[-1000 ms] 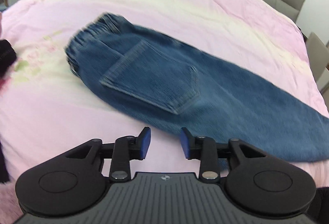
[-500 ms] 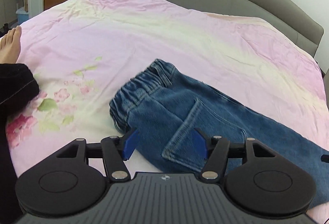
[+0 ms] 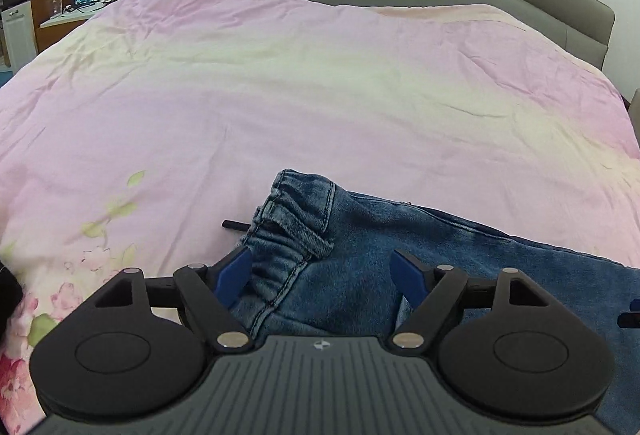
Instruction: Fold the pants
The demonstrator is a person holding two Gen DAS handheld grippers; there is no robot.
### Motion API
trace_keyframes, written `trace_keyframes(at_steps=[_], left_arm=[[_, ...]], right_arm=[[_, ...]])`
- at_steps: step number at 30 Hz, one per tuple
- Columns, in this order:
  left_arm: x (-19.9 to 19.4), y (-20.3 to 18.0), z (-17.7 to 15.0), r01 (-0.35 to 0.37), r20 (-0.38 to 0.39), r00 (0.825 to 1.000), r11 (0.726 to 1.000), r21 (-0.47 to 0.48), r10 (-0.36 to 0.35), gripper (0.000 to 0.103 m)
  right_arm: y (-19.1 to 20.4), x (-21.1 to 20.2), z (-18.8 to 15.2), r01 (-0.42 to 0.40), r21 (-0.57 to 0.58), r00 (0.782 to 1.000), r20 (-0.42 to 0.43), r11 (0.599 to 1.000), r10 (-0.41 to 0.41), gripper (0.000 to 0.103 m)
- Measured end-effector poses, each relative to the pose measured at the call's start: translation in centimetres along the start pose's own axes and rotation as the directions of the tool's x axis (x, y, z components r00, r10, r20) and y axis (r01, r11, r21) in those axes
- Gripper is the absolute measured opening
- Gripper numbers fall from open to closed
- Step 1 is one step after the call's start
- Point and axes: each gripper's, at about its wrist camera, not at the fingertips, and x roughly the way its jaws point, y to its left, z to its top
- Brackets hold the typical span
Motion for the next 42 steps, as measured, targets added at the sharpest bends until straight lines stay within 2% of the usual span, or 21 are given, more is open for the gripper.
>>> trace_keyframes(at_steps=[3,5,8,9,10,13,15,19,21,23,24,25,27,31,33,37,38,39,40,41,42], left_arm=[[1.9,-0.5,0.3,0.004,-0.038,0.999,1.0,0.001,-0.004,0.089],[2.8,-1.3,0.4,-0.045,-0.054,0.997,0.998,0.035,0.047,0.081],[3.6,-1.7,0.5,-0.104,-0.044,0.993,0.994,0.045,0.106,0.062],[3.7,-1.8,0.6,-0.125,-0.04,0.991,0.991,0.048,0.127,0.043],[3.7,-1.9,0.6,-0.155,-0.032,0.987,0.986,0.06,0.158,0.039],[3.4,-2.3,0.6,-0.157,-0.011,0.987,0.984,0.079,0.158,0.03],[3.2,-2.7,0.8,-0.149,0.012,0.989,0.984,0.098,0.148,0.01],[3.9,-3.4,2.0,-0.168,-0.007,0.985,0.979,0.114,0.17,0.009],[3.6,-2.7,2.3,-0.138,-0.014,0.99,0.987,0.08,0.14,0.012],[2.9,-1.2,2.7,-0.074,-0.016,0.997,0.997,0.021,0.075,0.025],[2.5,-0.3,2.9,-0.024,-0.022,0.999,1.0,-0.001,0.024,0.035],[2.1,0.6,3.2,0.027,-0.032,0.999,1.0,-0.015,-0.028,0.05],[1.4,1.9,3.7,0.07,-0.042,0.997,0.997,-0.026,-0.071,0.07],[1.3,3.5,4.3,0.138,-0.085,0.987,0.99,-0.027,-0.14,0.082],[1.8,3.2,4.3,0.154,-0.112,0.982,0.988,-0.006,-0.153,0.084],[4.0,2.2,3.6,0.051,-0.148,0.988,0.995,0.084,-0.039,0.086],[4.7,2.4,3.4,0.055,-0.175,0.984,0.996,0.068,-0.042,0.08],[5.3,2.6,3.2,0.075,-0.201,0.977,0.996,0.041,-0.065,0.065],[5.5,2.8,3.0,0.072,-0.201,0.977,0.997,0.015,-0.067,0.065],[5.4,2.8,2.9,0.072,-0.18,0.981,0.997,0.012,-0.068,0.055],[5.0,2.6,2.9,0.07,-0.157,0.985,0.997,0.023,-0.065,0.052]], right_arm=[[0.3,0.7,-0.2,0.003,-0.021,1.0,-0.013,1.0,-0.003,0.054],[0.6,1.4,-0.3,0.004,-0.032,1.0,-0.022,0.999,-0.005,0.055],[0.8,2.2,-0.6,0.002,-0.041,1.0,-0.028,0.999,-0.003,0.057],[0.6,1.9,-0.9,0.0,-0.044,1.0,-0.023,0.999,-0.001,0.059],[0.6,2.0,-1.0,-0.001,-0.049,1.0,-0.018,0.999,0.0,0.06],[0.9,2.1,-1.2,0.002,-0.071,1.0,-0.008,0.997,-0.003,0.062],[1.1,2.3,-1.2,0.001,-0.072,1.0,-0.003,0.997,-0.001,0.062],[1.2,2.4,-1.1,-0.002,-0.064,1.0,-0.004,0.998,0.002,0.063],[1.3,2.5,-1.1,-0.004,-0.064,1.0,-0.007,0.998,0.003,0.063],[1.4,2.4,-1.1,-0.006,-0.065,1.0,-0.009,0.998,0.006,0.063],[1.2,2.3,-1.2,-0.008,-0.066,1.0,-0.01,0.998,0.008,0.063],[1.0,2.1,-1.2,-0.01,-0.068,1.0,-0.01,0.998,0.009,0.063],[0.9,2.2,-1.2,-0.012,-0.067,1.0,-0.01,0.998,0.011,0.064],[0.8,2.1,-1.2,-0.015,-0.057,1.0,-0.011,0.998,0.015,0.065],[0.9,2.0,-1.2,-0.016,-0.064,1.0,-0.019,0.998,0.015,0.065],[1.7,2.0,-0.7,-0.019,-0.105,0.999,-0.035,0.994,0.015,0.065],[1.8,2.0,-0.6,-0.017,-0.114,0.999,-0.037,0.993,0.012,0.065],[2.0,2.1,-0.5,-0.015,-0.123,0.999,-0.04,0.992,0.01,0.065],[2.1,2.2,-0.4,-0.017,-0.129,0.999,-0.044,0.991,0.012,0.065],[2.2,2.3,-0.3,-0.02,-0.134,0.999,-0.047,0.991,0.014,0.065],[2.2,2.5,-0.3,-0.021,-0.138,0.999,-0.048,0.99,0.014,0.065]])
